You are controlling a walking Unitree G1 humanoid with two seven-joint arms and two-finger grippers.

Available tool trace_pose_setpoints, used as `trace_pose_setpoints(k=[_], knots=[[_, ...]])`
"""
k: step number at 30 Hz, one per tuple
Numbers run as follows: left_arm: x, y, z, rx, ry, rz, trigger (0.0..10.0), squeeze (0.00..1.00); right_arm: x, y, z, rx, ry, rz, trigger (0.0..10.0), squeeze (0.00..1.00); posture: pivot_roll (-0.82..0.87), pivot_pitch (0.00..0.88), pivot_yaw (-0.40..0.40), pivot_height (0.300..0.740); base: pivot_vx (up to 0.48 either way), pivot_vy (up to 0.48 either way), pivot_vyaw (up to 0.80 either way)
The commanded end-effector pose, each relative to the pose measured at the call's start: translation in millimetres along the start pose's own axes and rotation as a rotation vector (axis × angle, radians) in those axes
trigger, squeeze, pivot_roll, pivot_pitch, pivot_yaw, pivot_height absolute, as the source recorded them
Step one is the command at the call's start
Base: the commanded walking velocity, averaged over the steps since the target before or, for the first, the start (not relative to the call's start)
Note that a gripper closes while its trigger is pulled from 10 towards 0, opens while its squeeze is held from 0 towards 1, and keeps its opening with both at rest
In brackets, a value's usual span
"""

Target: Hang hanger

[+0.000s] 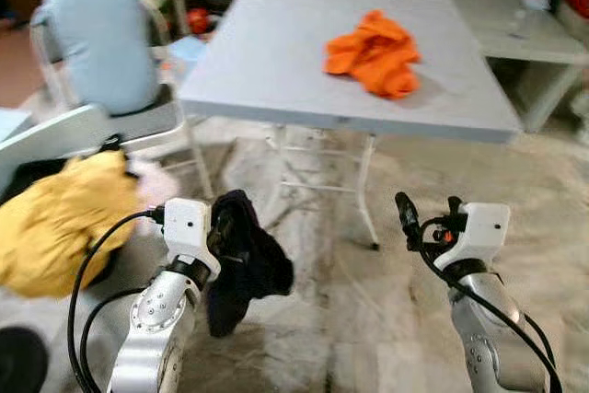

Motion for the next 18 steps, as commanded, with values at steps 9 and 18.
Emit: trace_pose_setpoints(k=[9, 18], knots=[[-6.7, 0.3, 9, 0.026, 0.029, 0.019, 10.0, 0.00, -9.7, 5.7, 6, 0.019, -0.003, 0.033, 10.0, 0.00, 0.02, 0.081, -0.021, 0.740, 0.273, 0.000, -0.80], [-18.2, 3.7, 3, -0.007, 0.027, 0.110, 10.0, 0.00, -9.3, 7.6, -3, -0.030, -0.022, 0.002, 10.0, 0.00, 0.02, 0.077, -0.023, 0.740, 0.000, 0.000, -0.18]])
Point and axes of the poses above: a point about 5 cm out from each wrist's last joint towards the gripper, its own y axis pointing out of the wrist towards the gripper, its own z axis along the axis of the wrist's last joint, x = y × z, the point moved 6 cm from there along y, pointing out of the wrist towards the gripper
